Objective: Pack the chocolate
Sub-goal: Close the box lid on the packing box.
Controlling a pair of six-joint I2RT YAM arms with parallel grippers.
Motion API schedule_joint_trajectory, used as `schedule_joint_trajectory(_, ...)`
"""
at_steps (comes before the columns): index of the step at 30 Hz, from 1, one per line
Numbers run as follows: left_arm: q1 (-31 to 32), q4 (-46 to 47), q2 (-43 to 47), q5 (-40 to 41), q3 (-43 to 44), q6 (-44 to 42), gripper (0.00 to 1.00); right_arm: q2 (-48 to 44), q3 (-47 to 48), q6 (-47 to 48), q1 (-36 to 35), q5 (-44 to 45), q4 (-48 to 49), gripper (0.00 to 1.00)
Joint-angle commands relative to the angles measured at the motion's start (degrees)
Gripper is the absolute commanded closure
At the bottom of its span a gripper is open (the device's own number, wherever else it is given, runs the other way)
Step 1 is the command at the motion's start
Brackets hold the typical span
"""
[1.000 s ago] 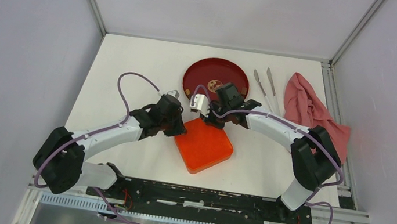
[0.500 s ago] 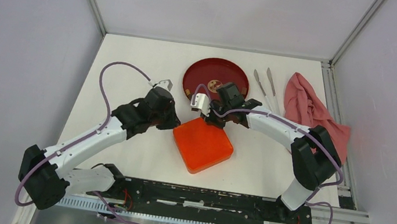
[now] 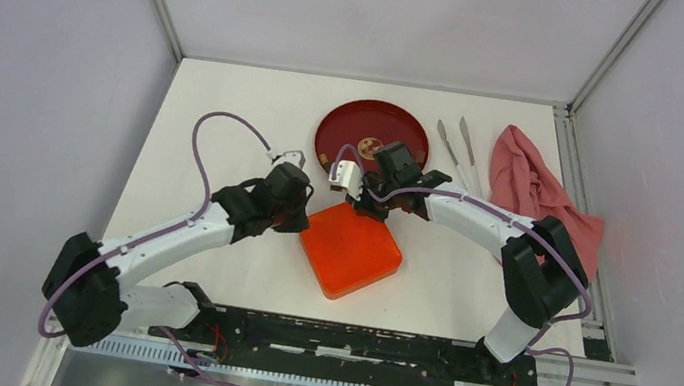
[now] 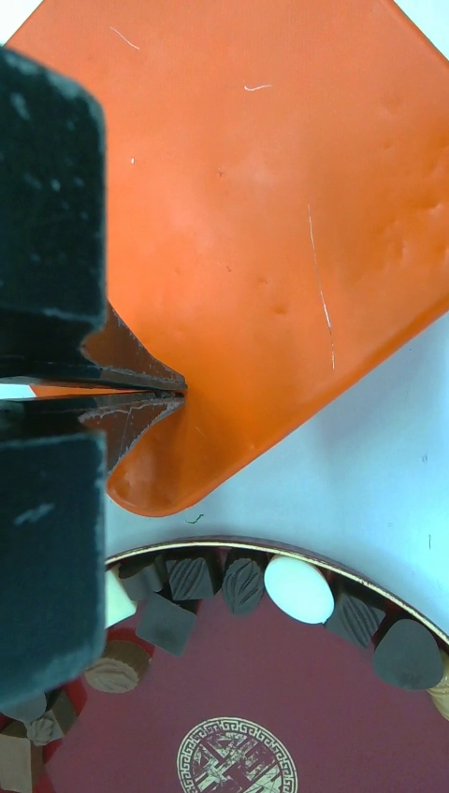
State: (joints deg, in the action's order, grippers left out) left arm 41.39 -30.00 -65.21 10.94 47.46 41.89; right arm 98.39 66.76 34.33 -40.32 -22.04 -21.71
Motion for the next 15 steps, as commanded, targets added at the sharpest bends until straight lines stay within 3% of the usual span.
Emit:
schedule_joint_trajectory(1,-2.69,3.45,-7.98,0.04,-5.94,0.15,0.98,2.36,-0.44,-0.23,0.85,2.62,-4.65,0.93)
schedule_joint_trajectory(6,-3.82,6.37,-14.87,-3.08,-7.32,-0.36,0.98,1.69,-0.60,-0.30,1.03,2.31,-4.85,0.93)
schedule_joint_trajectory(15,-3.81,4.00,-9.74,-3.46,-4.71,-1.37,0.98,-1.80,4.01,0.85,3.95,-7.95,-7.18,0.84)
